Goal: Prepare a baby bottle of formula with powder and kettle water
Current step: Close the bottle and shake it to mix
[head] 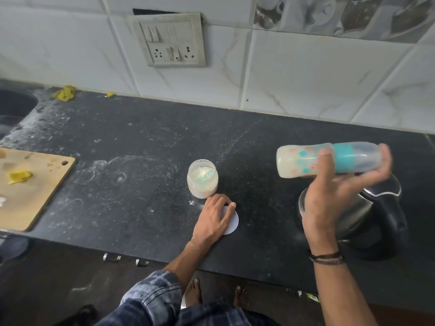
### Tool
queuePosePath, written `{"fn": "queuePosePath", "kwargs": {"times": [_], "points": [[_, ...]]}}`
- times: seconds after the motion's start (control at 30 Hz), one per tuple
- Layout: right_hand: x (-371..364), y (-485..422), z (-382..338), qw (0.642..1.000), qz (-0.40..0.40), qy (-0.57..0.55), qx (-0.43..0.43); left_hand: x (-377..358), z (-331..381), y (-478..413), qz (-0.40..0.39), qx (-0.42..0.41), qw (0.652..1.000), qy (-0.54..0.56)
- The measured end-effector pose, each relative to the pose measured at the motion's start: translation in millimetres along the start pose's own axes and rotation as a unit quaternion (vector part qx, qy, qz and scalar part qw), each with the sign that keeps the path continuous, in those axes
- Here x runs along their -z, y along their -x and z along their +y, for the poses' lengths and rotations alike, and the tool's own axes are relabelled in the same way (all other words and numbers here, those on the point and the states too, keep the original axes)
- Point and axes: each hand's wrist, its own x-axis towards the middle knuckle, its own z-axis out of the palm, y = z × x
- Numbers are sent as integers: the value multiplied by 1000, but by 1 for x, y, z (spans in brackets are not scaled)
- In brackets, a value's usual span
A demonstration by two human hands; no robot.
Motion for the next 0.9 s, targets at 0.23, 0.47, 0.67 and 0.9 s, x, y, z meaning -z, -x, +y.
{"fn": "queuePosePath", "kwargs": {"times": [0.23,0.47,0.67,0.9], "points": [[8,-7,-2,1000,-13,-9,-17,0,0,0,-4,2,1000,2],[12,-9,3,986,-151,36,-67,0,-1,1,-3,3,1000,3],[12,-7,-1,997,-51,-12,-64,-1,-2,1,-7,5,1000,2],[16,-6,-14,998,31,-26,46,2,1,0,-6,-1,1000,3]]}}
